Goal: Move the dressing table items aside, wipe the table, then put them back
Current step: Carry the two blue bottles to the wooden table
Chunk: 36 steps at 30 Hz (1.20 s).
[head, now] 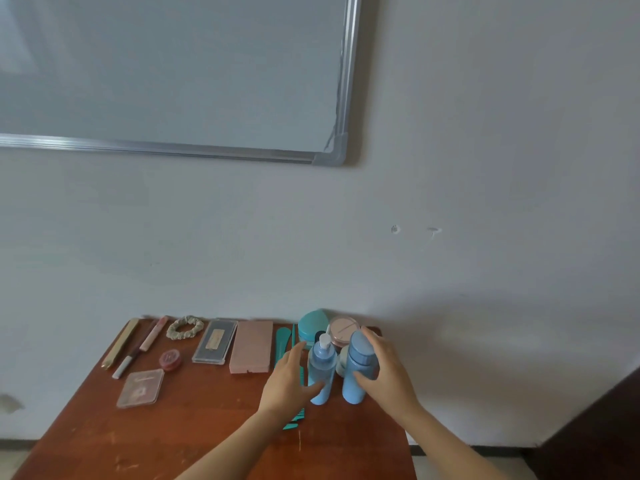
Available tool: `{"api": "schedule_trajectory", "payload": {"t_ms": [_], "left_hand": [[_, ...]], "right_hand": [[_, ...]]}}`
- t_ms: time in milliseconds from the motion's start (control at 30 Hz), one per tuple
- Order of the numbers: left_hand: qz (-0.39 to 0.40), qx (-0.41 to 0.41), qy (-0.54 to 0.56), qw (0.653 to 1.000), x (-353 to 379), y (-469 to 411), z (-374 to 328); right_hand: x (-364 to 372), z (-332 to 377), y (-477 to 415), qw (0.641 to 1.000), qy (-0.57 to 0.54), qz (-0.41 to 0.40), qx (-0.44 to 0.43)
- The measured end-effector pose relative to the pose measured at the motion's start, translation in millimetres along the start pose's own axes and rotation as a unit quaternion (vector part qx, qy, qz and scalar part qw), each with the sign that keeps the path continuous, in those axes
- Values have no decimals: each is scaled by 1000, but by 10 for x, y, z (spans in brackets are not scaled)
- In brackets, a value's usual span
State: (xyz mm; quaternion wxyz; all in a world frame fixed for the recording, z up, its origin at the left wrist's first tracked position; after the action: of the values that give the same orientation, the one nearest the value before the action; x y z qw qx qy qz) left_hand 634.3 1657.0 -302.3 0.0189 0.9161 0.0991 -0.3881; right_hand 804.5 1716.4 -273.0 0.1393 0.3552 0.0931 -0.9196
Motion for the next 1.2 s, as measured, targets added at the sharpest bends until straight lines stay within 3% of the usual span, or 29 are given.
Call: {"api": "schedule_trajectory", "payload": {"t_ms": [133, 333, 533, 833, 1033, 1200], "left_hand": [[-11, -15, 6, 1000, -119, 112, 118], [0, 10, 31, 999, -257, 199, 252], [36, 80, 47, 995, -467, 349, 350], [108, 212, 37, 971, -436, 922, 92], [175, 317, 58, 930, -116, 1323, -542], [250, 394, 61, 883, 402, 2006, -1260]], "right_hand": [[-64, -6, 52, 1000, 19, -18, 3], [-73, 81, 339, 993, 16, -73, 86], [98, 340, 982, 975, 70, -142, 155], [269, 528, 1994, 950, 108, -166, 242], [-154, 465, 2868, 913, 122, -240, 305], [-482, 273, 4077, 845, 162, -295, 415]]}}
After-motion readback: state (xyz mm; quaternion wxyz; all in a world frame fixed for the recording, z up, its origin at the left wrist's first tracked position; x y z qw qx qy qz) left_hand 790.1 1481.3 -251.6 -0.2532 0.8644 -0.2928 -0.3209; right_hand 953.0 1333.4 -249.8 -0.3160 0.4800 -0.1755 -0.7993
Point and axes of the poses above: each hand's wrist, its own y-axis away from the middle knuckle, its own x-axis out of the palm, z = x × y, the point moved 5 cm from there along -y, towards the middle knuckle, and after that the axes turned 9 degrees about x, right-handed, at the moved point
